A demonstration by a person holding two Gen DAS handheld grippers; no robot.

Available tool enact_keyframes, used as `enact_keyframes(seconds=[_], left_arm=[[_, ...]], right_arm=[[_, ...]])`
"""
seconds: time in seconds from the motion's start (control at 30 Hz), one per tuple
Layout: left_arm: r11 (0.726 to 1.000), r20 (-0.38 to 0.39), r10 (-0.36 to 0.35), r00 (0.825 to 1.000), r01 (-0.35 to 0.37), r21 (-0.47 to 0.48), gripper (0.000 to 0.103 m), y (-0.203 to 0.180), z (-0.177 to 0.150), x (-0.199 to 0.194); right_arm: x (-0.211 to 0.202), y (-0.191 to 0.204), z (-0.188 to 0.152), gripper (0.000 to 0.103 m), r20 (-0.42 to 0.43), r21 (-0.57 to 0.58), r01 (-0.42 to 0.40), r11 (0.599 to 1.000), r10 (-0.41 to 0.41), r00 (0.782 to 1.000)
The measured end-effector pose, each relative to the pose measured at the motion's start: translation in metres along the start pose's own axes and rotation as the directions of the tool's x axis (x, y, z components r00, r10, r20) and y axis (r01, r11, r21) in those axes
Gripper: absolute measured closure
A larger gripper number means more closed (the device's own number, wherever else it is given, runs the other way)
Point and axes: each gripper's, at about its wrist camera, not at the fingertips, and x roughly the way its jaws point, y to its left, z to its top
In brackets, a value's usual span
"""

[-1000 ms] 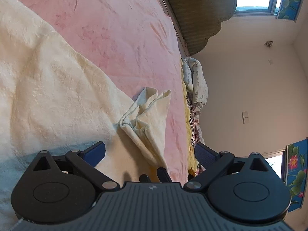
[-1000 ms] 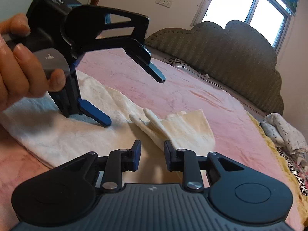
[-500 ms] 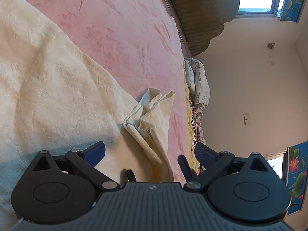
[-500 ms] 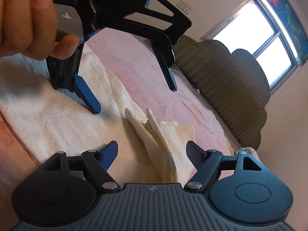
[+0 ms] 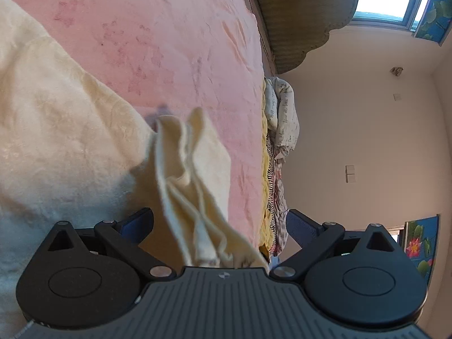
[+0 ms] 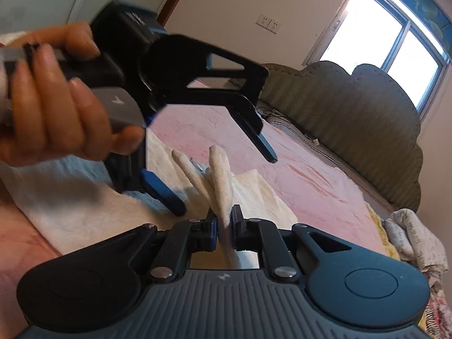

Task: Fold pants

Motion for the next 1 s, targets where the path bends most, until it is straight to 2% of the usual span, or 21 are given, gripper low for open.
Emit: enact_keyframes(seconds=[0.03,0.07,0.1,0.17,0.23,0.27,0.33,0.4,0.5,0.53,0.6,0.63,0.7,0.73,0.77,0.8,0.83,0.87,0.9,0.93,1.0], left_arm=[[1.0,0.012,0.002,1.0,-0.002,0.003,0.016,-0.001,0.0,0.0],[1.0,0.023,0.008,1.0,-0.008,0.009,0.036,-0.002,0.0,-0.002],[1.0,0.029,0.019,0.999,-0.02,0.02,0.045,-0.003,-0.001,-0.006],[0.996,0.055,0.073,0.996,-0.076,0.045,0.076,-0.004,-0.002,-0.016],[0.984,0.101,0.136,0.986,-0.146,0.1,0.087,-0.007,-0.007,-0.033],[0.974,0.128,0.162,0.978,-0.179,0.138,0.089,-0.011,-0.011,-0.044],[0.937,0.196,0.224,0.955,-0.267,0.225,0.096,-0.021,-0.022,-0.067],[0.871,0.28,0.298,0.912,-0.38,0.31,0.097,-0.033,-0.038,-0.095],[0.75,0.408,0.395,0.823,-0.545,0.373,0.097,-0.041,-0.062,-0.132],[0.72,0.443,0.416,0.794,-0.585,0.372,0.097,-0.04,-0.068,-0.143],[0.682,0.481,0.46,0.746,-0.644,0.347,0.097,-0.032,-0.074,-0.159],[0.672,0.49,0.476,0.73,-0.662,0.333,0.097,-0.026,-0.074,-0.164],[0.659,0.469,0.521,0.713,-0.685,0.311,0.095,-0.006,-0.07,-0.169],[0.658,0.448,0.542,0.71,-0.691,0.299,0.086,0.002,-0.067,-0.17],[0.674,0.439,0.545,0.714,-0.685,0.278,0.075,0.009,-0.065,-0.174],[0.704,0.44,0.52,0.732,-0.659,0.265,0.073,0.014,-0.065,-0.182],[0.714,0.44,0.511,0.738,-0.649,0.26,0.069,0.014,-0.064,-0.188],[0.715,0.448,0.509,0.735,-0.65,0.255,0.065,0.013,-0.063,-0.192],[0.709,0.468,0.513,0.72,-0.663,0.242,0.063,0.011,-0.062,-0.196],[0.701,0.491,0.515,0.703,-0.675,0.23,0.062,0.009,-0.062,-0.196],[0.707,0.518,0.495,0.698,-0.67,0.226,0.059,0.007,-0.06,-0.202]], right_arm=[[-0.003,-0.001,0.0,0.093,0.006,0.022,-0.022,1.0,0.022,1.0],[-0.004,-0.002,0.0,0.094,0.008,0.037,-0.039,0.999,0.039,0.999],[-0.005,-0.001,0.0,0.094,0.009,0.041,-0.047,0.998,0.047,0.999],[-0.005,0.002,0.0,0.093,0.007,0.043,-0.055,0.998,0.055,0.998],[-0.006,0.006,0.002,0.093,0.017,0.055,-0.087,0.995,0.086,0.996],[-0.008,0.008,0.004,0.093,0.025,0.06,-0.103,0.993,0.102,0.995],[-0.01,0.017,0.012,0.093,0.046,0.058,-0.146,0.988,0.143,0.989],[-0.012,0.03,0.019,0.093,0.068,0.04,-0.188,0.981,0.185,0.98],[-0.015,0.056,0.034,0.093,0.107,-0.01,-0.278,0.961,0.277,0.955],[-0.016,0.067,0.04,0.093,0.117,-0.033,-0.309,0.951,0.31,0.943],[-0.014,0.086,0.046,0.093,0.126,-0.074,-0.356,0.932,0.363,0.923],[-0.011,0.096,0.048,0.093,0.123,-0.088,-0.378,0.922,0.386,0.914],[-0.004,0.114,0.049,0.093,0.106,-0.116,-0.41,0.905,0.422,0.901],[0.0,0.122,0.048,0.093,0.089,-0.132,-0.416,0.9,0.428,0.899],[0.004,0.13,0.047,0.091,0.059,-0.146,-0.427,0.892,0.439,0.896],[0.006,0.135,0.045,0.091,0.044,-0.156,-0.421,0.893,0.432,0.901],[0.004,0.136,0.044,0.091,0.051,-0.159,-0.408,0.899,0.42,0.906],[-0.001,0.136,0.044,0.088,0.055,-0.159,-0.405,0.9,0.418,0.907],[-0.006,0.131,0.046,0.084,0.059,-0.147,-0.425,0.893,0.436,0.898],[-0.009,0.122,0.048,0.083,0.069,-0.107,-0.473,0.875,0.481,0.874],[-0.018,0.104,0.052,0.083,0.104,-0.037,-0.547,0.836,0.548,0.83]])
